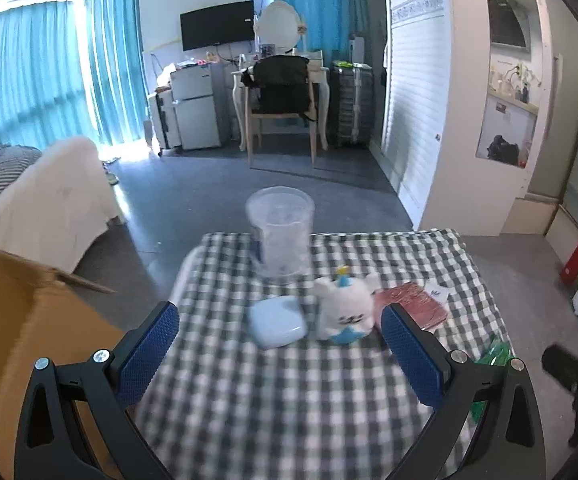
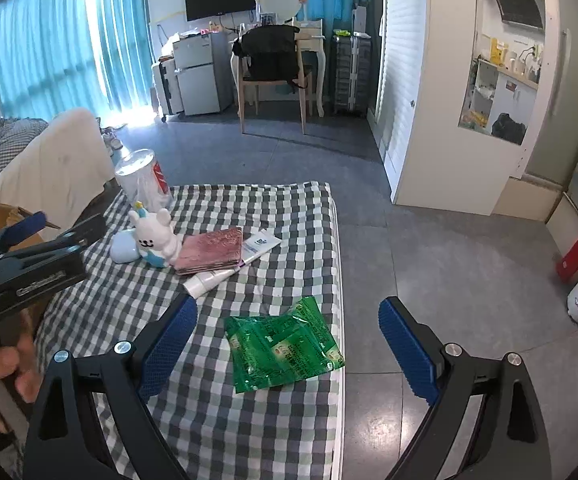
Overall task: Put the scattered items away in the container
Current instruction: 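Move both grippers back over the table and grasp the white bear plush with the left gripper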
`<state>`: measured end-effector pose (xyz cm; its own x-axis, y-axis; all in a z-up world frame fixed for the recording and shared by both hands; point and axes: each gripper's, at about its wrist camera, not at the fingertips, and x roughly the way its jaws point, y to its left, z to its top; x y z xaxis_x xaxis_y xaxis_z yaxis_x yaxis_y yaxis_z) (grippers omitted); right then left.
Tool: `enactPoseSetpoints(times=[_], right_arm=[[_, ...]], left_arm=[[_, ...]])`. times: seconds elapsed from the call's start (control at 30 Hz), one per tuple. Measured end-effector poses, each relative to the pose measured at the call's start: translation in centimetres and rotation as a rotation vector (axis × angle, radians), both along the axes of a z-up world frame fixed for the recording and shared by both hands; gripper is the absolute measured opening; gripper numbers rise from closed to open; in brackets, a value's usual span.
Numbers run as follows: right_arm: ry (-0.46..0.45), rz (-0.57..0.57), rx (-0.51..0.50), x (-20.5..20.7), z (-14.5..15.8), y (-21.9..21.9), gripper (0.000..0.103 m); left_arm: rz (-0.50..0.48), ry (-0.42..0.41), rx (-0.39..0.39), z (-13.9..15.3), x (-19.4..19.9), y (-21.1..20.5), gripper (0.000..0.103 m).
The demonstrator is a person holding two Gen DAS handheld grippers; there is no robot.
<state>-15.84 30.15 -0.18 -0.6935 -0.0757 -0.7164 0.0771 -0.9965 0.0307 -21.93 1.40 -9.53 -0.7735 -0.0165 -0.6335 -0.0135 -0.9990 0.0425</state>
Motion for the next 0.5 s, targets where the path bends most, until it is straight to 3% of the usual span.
enactPoseSetpoints(times=[0.23,0.5], right_arm=[[-0.019,-0.028,-0.009,-1.0,-1.5,0.8,0.093],[-0.057,0.003,-0.012,-1.3,-3.4,0.5,0.093]], left_arm=[[-0.006,-0.041,0.030,-2.4,-3.0,1.9,0.102],[-0.017,-0.090,0.025,-4.8,-5.1,3.4,0.091]])
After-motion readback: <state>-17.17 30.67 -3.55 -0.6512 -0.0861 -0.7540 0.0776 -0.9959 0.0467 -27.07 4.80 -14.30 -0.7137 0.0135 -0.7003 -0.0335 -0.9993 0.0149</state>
